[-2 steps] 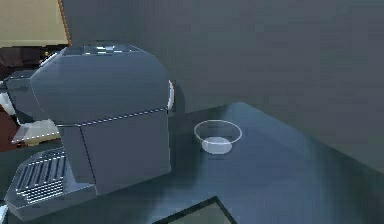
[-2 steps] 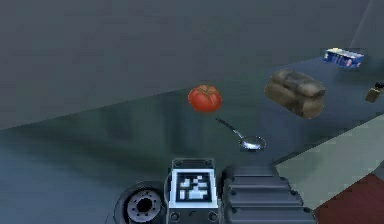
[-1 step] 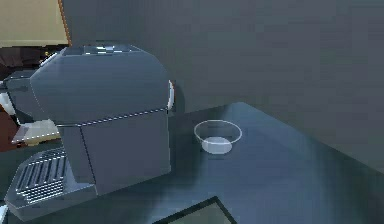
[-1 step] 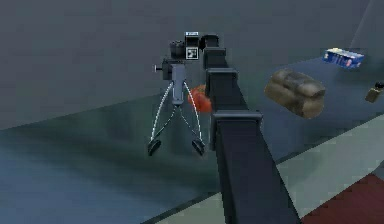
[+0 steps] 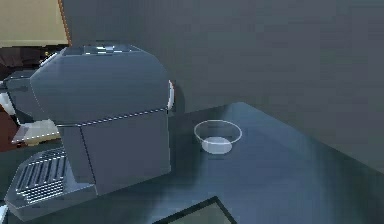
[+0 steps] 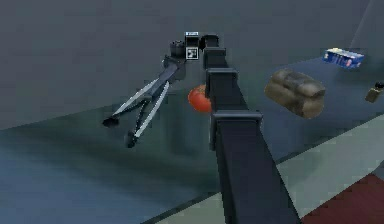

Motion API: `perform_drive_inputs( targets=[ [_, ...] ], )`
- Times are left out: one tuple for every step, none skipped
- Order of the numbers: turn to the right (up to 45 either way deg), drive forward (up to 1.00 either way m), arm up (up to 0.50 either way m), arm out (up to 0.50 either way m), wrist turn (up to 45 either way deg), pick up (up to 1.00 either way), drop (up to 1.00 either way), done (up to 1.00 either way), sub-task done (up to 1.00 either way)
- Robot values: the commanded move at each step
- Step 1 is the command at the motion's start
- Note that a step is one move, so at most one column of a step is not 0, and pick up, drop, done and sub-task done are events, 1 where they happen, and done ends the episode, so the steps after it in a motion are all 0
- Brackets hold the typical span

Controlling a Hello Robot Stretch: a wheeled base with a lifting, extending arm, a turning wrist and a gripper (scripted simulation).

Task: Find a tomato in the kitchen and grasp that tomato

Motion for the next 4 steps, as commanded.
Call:
perform_drive_inputs(
  targets=[
    [0.0, 0.0, 0.0, 0.0, 45.0, 0.0, 0.0, 0.0, 0.0],
    [0.0, 0.0, 0.0, 0.0, 45.0, 0.0, 0.0, 0.0, 0.0],
    [0.0, 0.0, 0.0, 0.0, 45.0, 0.0, 0.0, 0.0, 0.0],
    [0.0, 0.0, 0.0, 0.0, 21.0, 0.0, 0.0, 0.0, 0.0]
  ],
)
